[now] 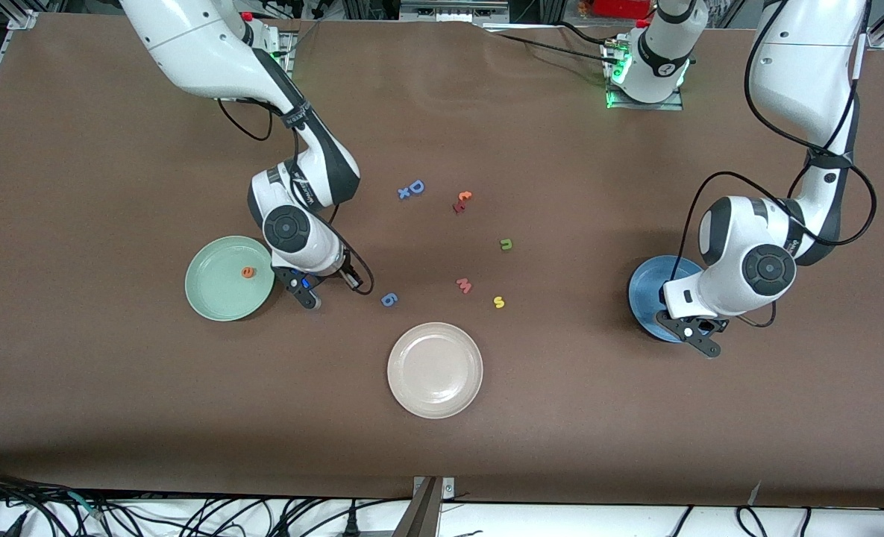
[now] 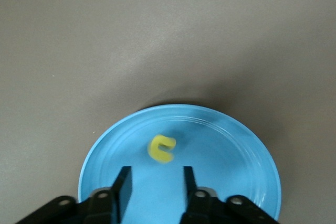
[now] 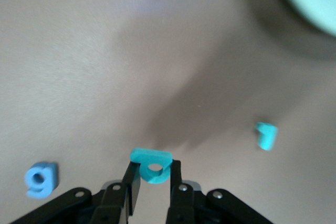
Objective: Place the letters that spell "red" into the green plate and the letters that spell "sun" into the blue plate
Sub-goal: 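Place the teal d on the green plate while the left gripper releases u, then grasp the teal i with the right gripper while the left gripper grasps green c, then drop the teal i on the green plate while the left gripper carries c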
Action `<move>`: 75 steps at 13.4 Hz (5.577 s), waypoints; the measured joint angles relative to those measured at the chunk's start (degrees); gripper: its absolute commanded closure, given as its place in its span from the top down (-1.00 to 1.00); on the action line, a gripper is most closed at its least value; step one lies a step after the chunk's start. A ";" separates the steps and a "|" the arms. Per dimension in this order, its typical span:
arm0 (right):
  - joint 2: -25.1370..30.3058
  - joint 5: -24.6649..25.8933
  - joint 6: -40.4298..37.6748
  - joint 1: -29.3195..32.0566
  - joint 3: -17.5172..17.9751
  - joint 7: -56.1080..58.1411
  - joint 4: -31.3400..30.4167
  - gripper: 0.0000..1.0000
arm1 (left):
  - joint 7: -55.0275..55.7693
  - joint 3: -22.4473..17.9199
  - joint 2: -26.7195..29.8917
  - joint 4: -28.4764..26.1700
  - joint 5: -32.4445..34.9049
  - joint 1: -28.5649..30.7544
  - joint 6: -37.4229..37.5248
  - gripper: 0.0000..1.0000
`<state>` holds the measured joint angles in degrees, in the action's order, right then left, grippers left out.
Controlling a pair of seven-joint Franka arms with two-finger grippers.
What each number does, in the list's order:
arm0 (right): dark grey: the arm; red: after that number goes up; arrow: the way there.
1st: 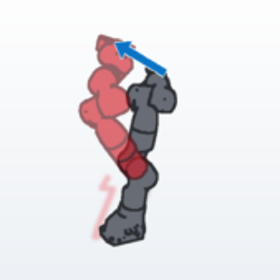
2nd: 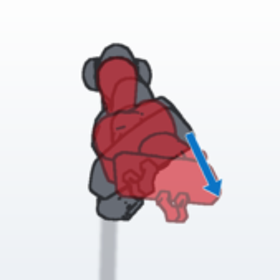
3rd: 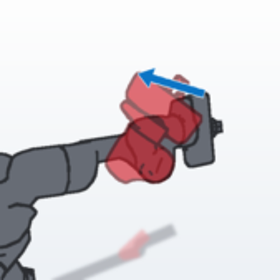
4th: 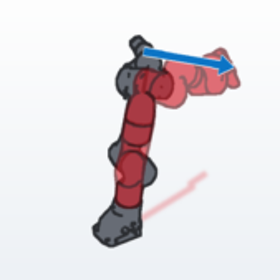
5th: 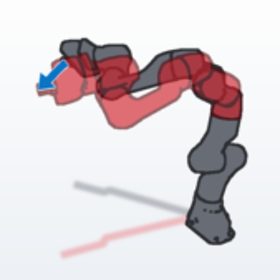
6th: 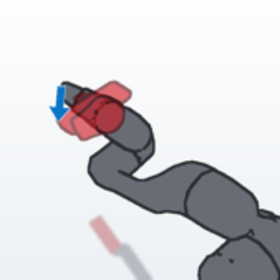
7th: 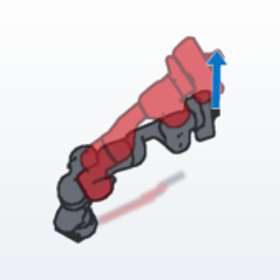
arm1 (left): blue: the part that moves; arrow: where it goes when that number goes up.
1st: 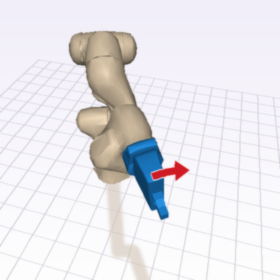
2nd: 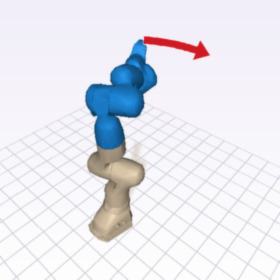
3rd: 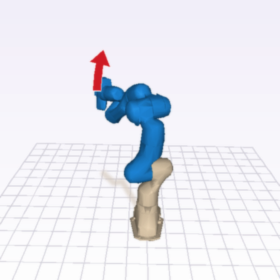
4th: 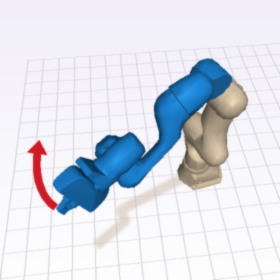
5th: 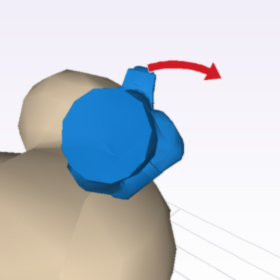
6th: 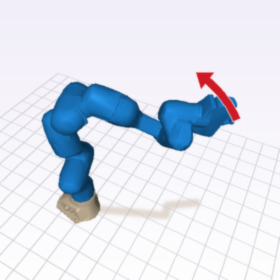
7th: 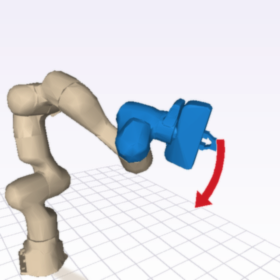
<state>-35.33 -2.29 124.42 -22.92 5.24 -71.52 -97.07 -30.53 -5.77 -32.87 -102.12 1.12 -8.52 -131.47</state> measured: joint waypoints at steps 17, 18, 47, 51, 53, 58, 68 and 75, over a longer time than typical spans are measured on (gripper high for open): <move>0.43 -0.27 -2.15 9.18 -14.92 42.88 -7.73 0.51 | 29.74 2.97 0.22 0.49 -4.41 -9.57 6.00 1.00; 0.46 -0.33 -2.11 9.11 -14.87 42.88 -7.72 0.69 | 32.65 3.01 0.23 0.50 -4.41 -10.93 6.34 1.00; 6.54 -1.11 13.72 7.16 2.51 13.63 -21.36 -0.56 | 68.58 8.00 0.95 -13.41 -4.42 -27.01 -14.97 1.00; 6.58 -1.11 13.76 7.16 2.54 13.63 -21.36 -1.00 | 68.59 7.99 0.97 -13.41 -4.42 -27.01 -15.01 0.77; 6.58 -1.11 13.76 7.16 2.54 13.62 -21.36 -1.00 | 68.62 7.99 0.97 -13.42 -4.42 -27.01 -15.01 0.49; 8.36 -1.10 9.92 7.32 2.15 13.81 -19.51 -1.00 | 68.84 7.95 0.97 -13.50 -4.42 -27.00 -15.01 0.01; 12.48 -1.13 -13.04 9.66 -13.51 40.78 -11.09 -1.00 | 70.50 7.77 1.20 -13.49 -4.42 -26.99 -15.00 -0.44; 8.61 -2.81 -2.16 10.08 -13.50 44.50 -17.72 -1.00 | 70.52 7.72 1.29 -13.49 -4.42 -26.99 -14.99 -0.78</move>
<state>-26.71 -5.09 122.26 -12.84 -8.26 -27.03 -114.79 39.99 1.95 -31.58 -115.61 -3.31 -35.51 -146.47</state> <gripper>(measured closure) 0.824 0.727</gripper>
